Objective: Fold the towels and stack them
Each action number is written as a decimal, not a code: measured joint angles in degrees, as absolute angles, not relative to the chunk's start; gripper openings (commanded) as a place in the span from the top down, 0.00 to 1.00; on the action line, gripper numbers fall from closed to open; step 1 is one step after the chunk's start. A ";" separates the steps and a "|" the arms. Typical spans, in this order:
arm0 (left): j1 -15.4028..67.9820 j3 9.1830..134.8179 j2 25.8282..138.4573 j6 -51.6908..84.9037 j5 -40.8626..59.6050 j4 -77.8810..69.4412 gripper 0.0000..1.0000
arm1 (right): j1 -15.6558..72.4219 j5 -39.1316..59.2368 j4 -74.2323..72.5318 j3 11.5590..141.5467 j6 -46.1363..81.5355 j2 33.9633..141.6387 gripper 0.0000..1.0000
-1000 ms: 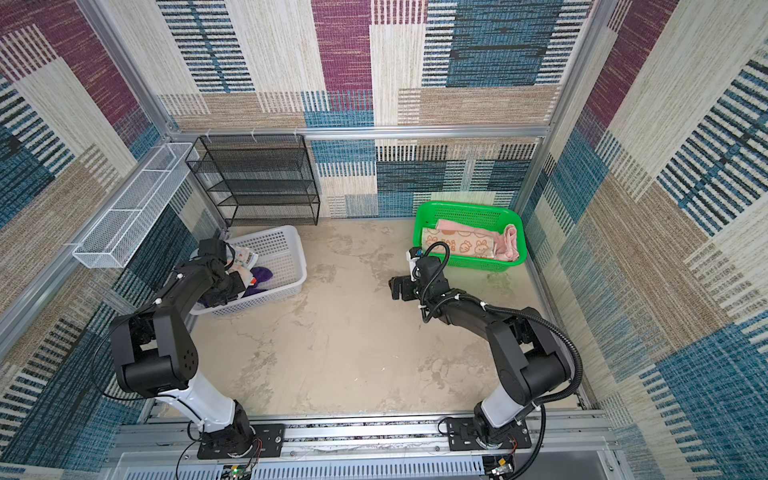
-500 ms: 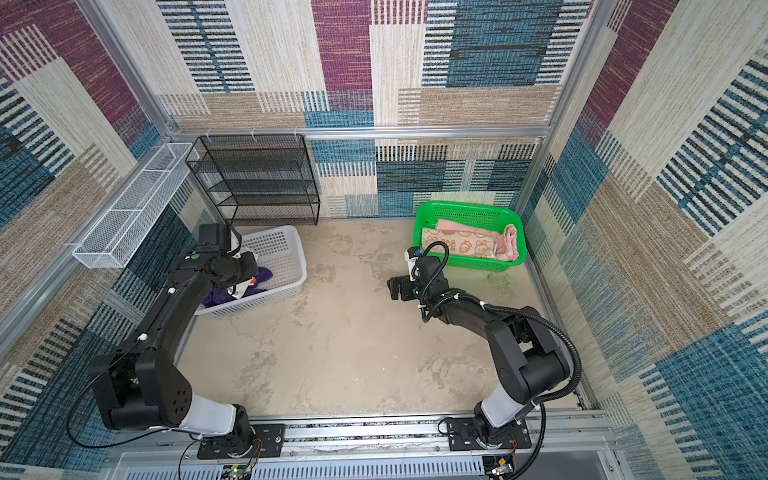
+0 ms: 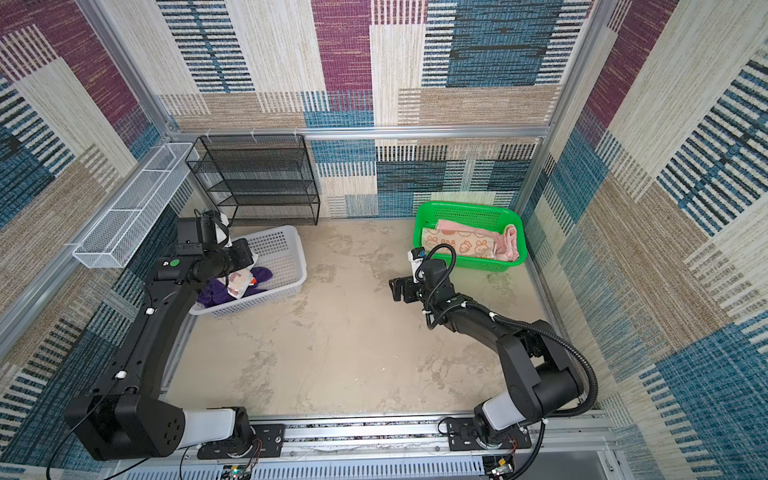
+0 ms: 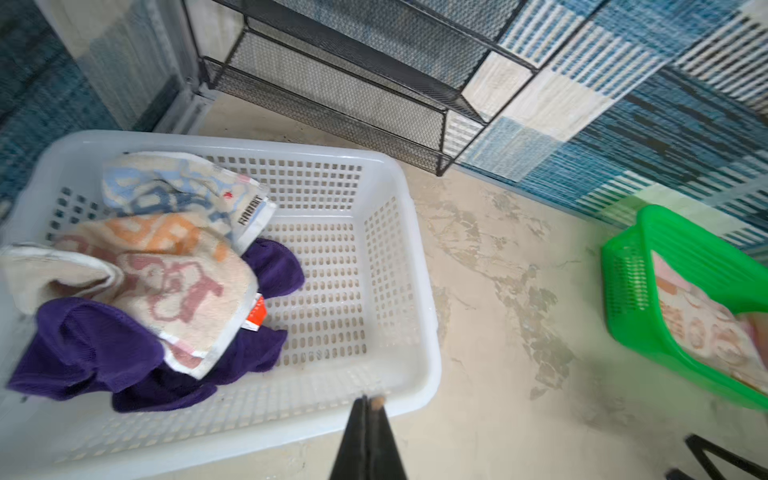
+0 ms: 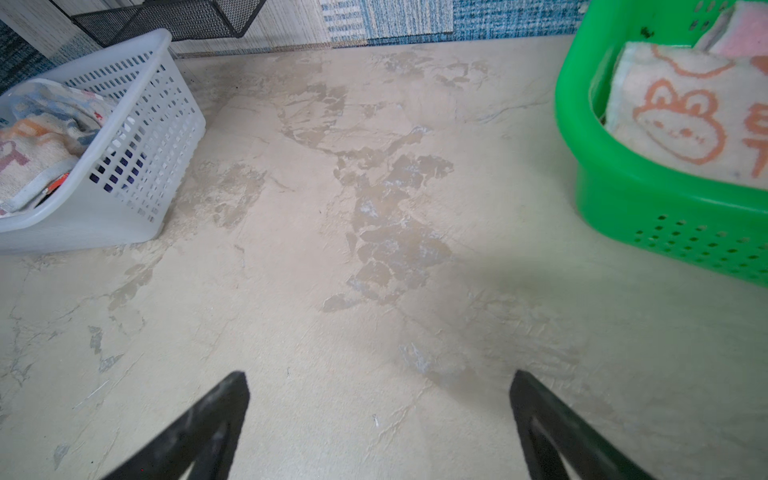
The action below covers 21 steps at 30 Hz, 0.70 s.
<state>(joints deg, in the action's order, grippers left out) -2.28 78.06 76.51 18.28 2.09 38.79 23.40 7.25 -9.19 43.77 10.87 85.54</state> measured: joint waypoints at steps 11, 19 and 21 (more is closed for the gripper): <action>-9.63 71.40 80.44 19.99 -7.35 39.20 0.03 | 23.40 5.80 -9.45 41.34 10.85 84.03 0.00; -14.00 68.20 86.28 21.78 -8.82 35.64 0.15 | 23.40 5.30 -9.58 41.17 10.37 83.72 0.00; -15.20 68.05 87.57 22.22 -8.84 34.57 0.20 | 23.40 4.78 -9.67 40.86 10.22 83.42 0.00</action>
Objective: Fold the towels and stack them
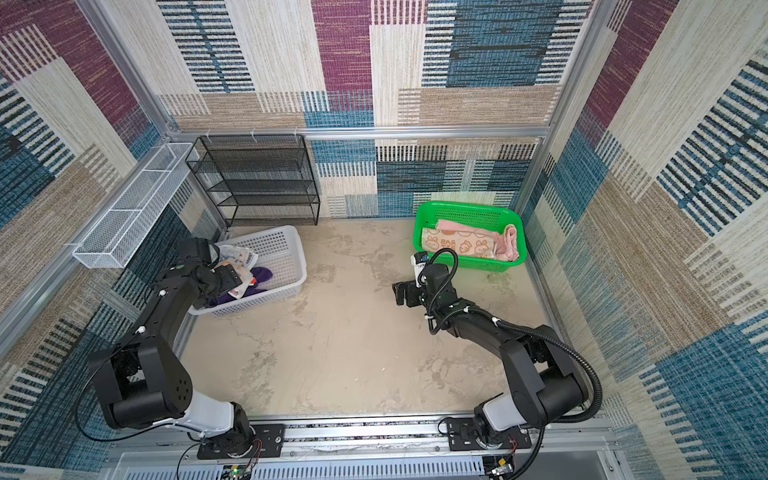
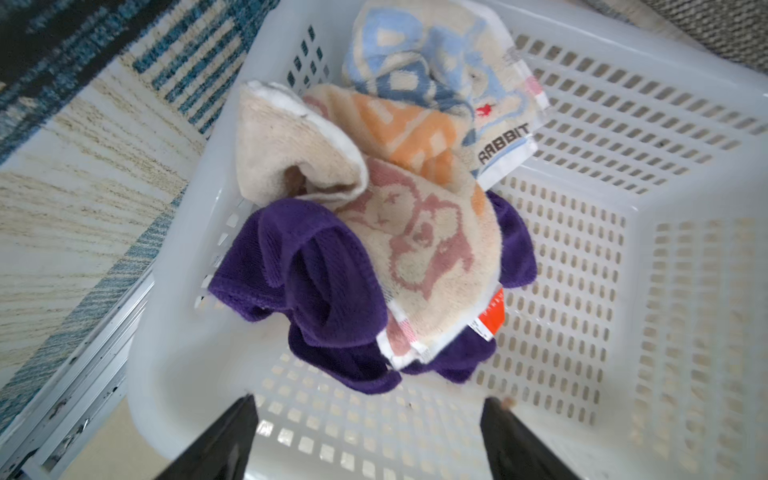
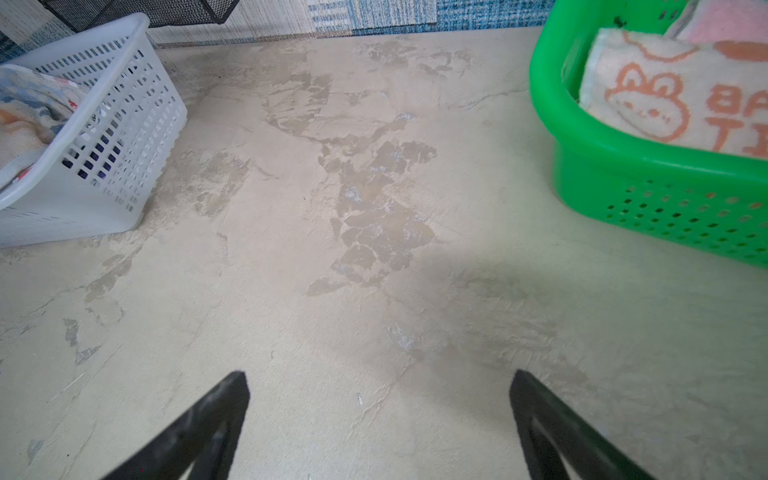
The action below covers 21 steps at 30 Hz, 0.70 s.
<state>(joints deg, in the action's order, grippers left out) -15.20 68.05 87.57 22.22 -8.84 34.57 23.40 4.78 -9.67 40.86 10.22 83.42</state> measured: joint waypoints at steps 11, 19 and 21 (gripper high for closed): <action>-21.45 67.00 91.18 23.38 -4.16 25.91 0.39 | 23.40 4.47 -9.58 40.71 10.24 83.59 0.00; -22.24 68.93 96.03 25.08 -0.64 23.09 0.72 | 23.40 4.47 -9.56 40.62 10.24 83.85 0.00; -22.28 69.21 96.66 25.17 0.23 22.90 0.95 | 23.40 4.45 -9.58 40.62 10.24 84.07 0.00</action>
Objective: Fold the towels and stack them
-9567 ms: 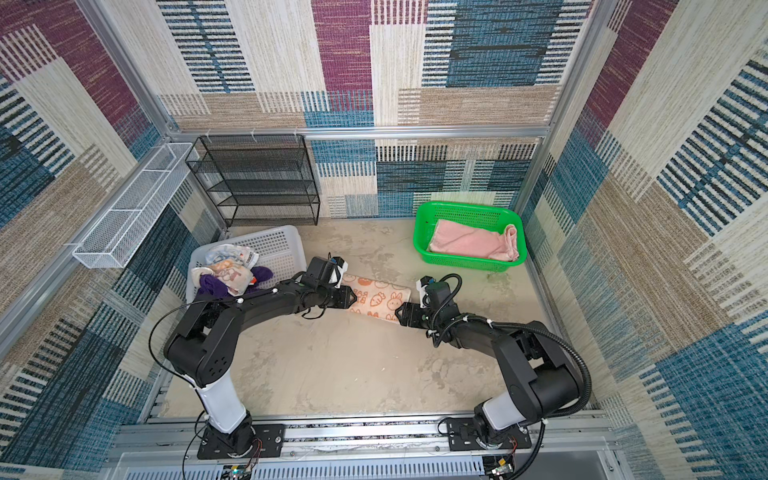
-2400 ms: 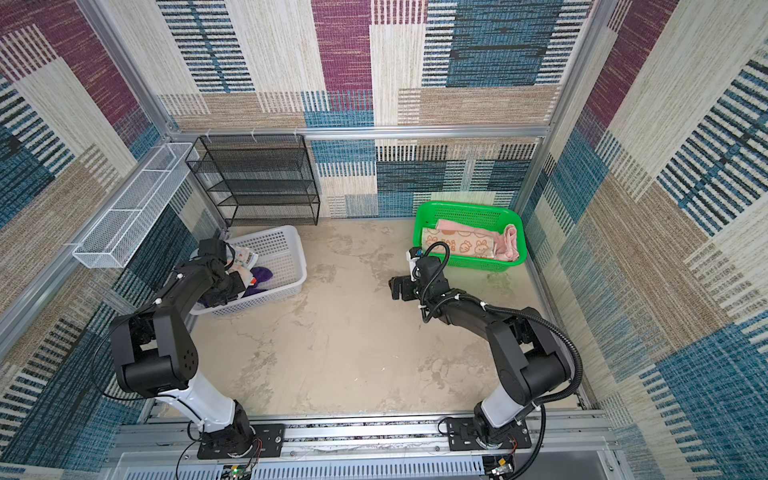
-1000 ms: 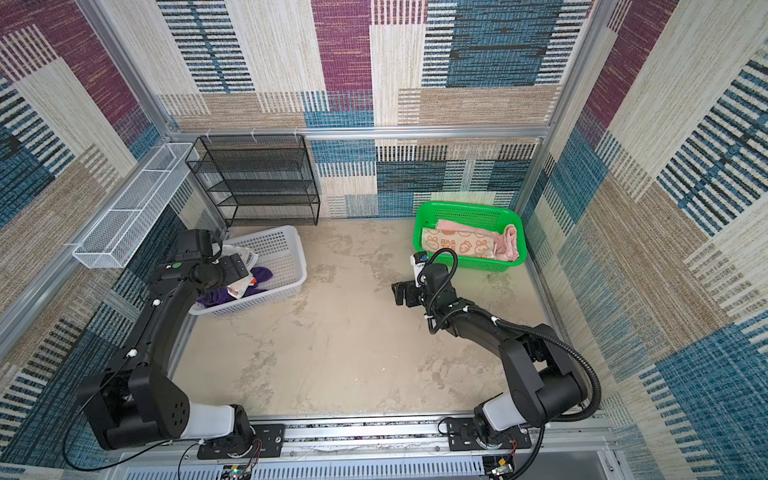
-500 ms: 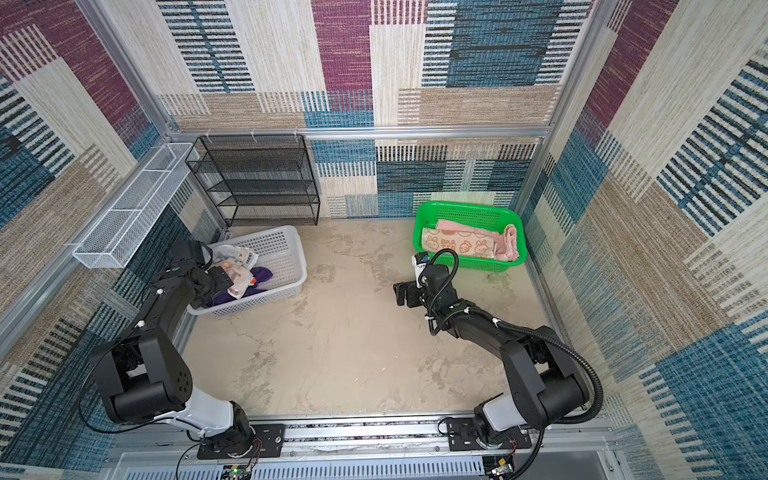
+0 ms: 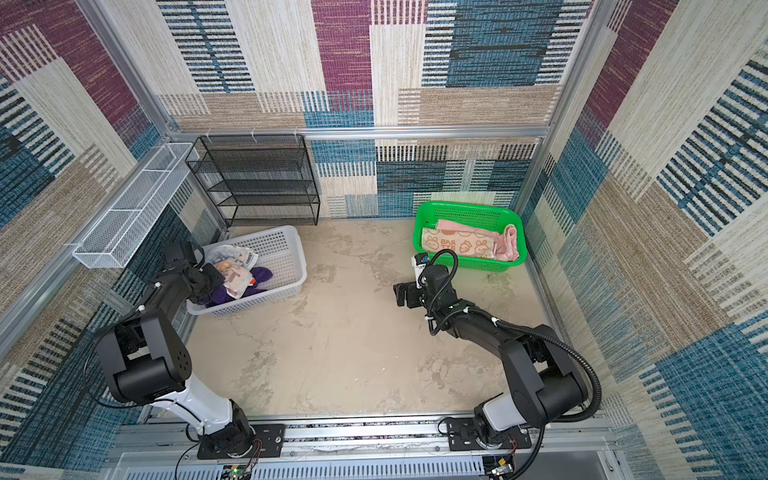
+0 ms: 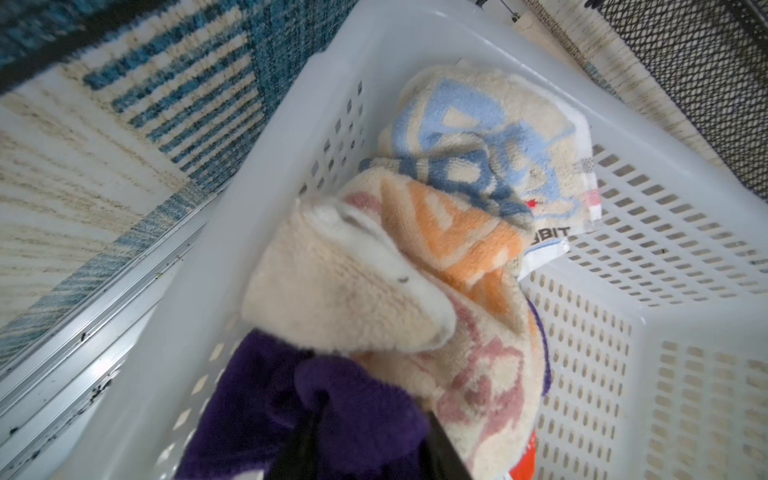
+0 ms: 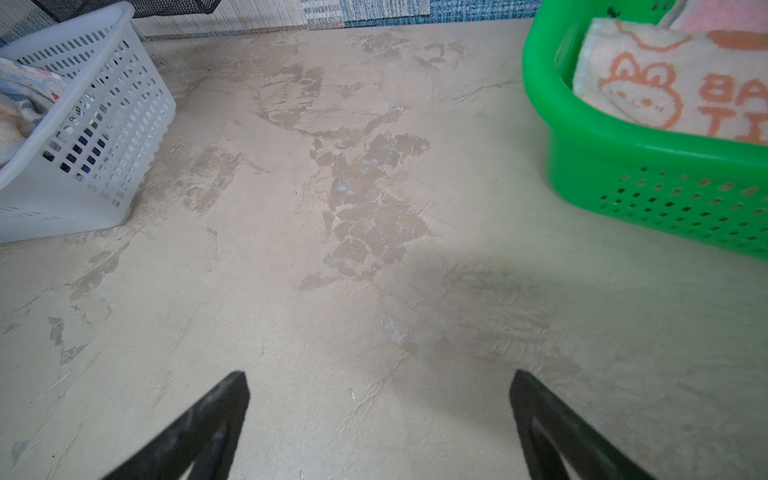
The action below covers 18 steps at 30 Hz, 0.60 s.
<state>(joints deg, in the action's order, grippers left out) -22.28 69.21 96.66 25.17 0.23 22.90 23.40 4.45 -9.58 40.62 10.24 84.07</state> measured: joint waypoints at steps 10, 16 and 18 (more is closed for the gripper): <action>-22.31 68.12 93.19 25.56 5.98 21.91 1.00 | 23.40 4.51 -9.67 40.66 10.24 85.14 0.00; -21.82 66.57 87.35 27.44 15.90 18.28 1.00 | 23.40 4.97 -9.93 40.99 10.24 85.54 0.00; -21.21 66.59 85.97 28.32 19.42 17.04 1.00 | 23.40 5.10 -10.04 41.15 10.24 85.56 0.00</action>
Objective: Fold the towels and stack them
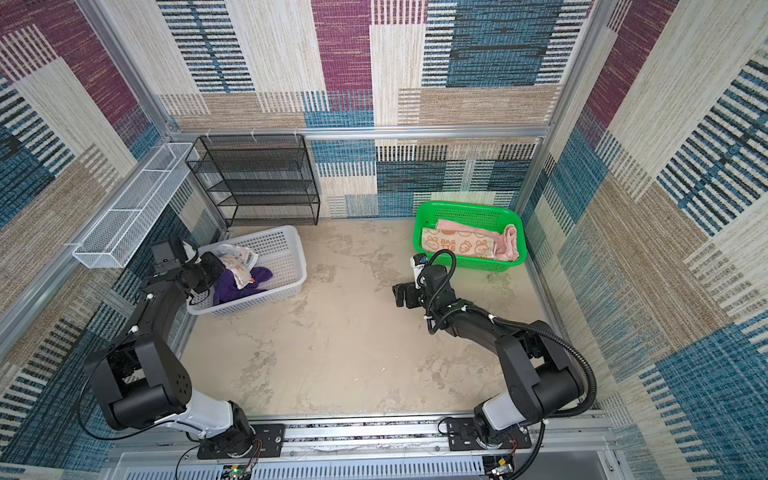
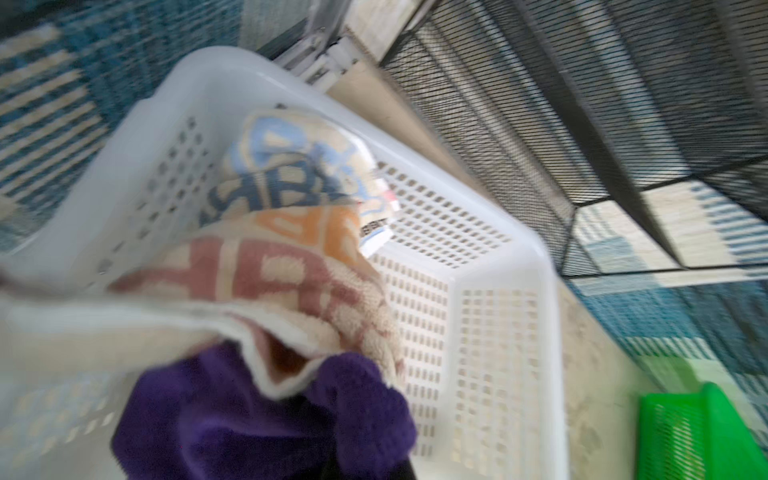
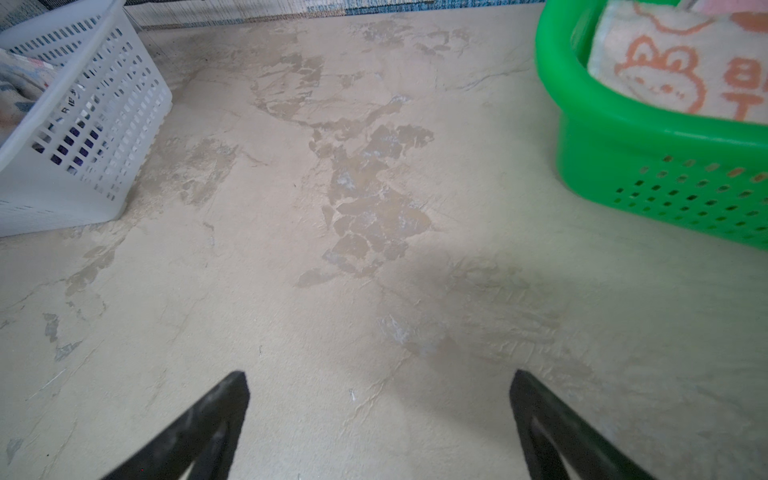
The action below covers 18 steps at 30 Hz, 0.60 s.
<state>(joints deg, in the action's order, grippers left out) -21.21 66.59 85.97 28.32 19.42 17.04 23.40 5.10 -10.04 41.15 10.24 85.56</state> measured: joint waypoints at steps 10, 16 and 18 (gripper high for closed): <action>-16.78 67.81 84.40 28.36 27.75 16.16 0.97 | 23.40 6.09 -10.39 41.67 10.24 85.43 0.00; -16.12 66.78 90.30 27.79 26.00 18.92 0.76 | 23.40 6.52 -9.98 42.06 10.24 84.49 0.00; -15.97 66.26 92.68 27.59 25.54 19.31 0.62 | 23.40 6.92 -9.72 42.35 10.24 84.33 0.00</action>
<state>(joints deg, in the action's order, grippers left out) -15.97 66.26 92.68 27.59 25.54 19.31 23.40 6.92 -9.72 42.35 10.24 84.33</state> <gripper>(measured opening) 0.279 0.998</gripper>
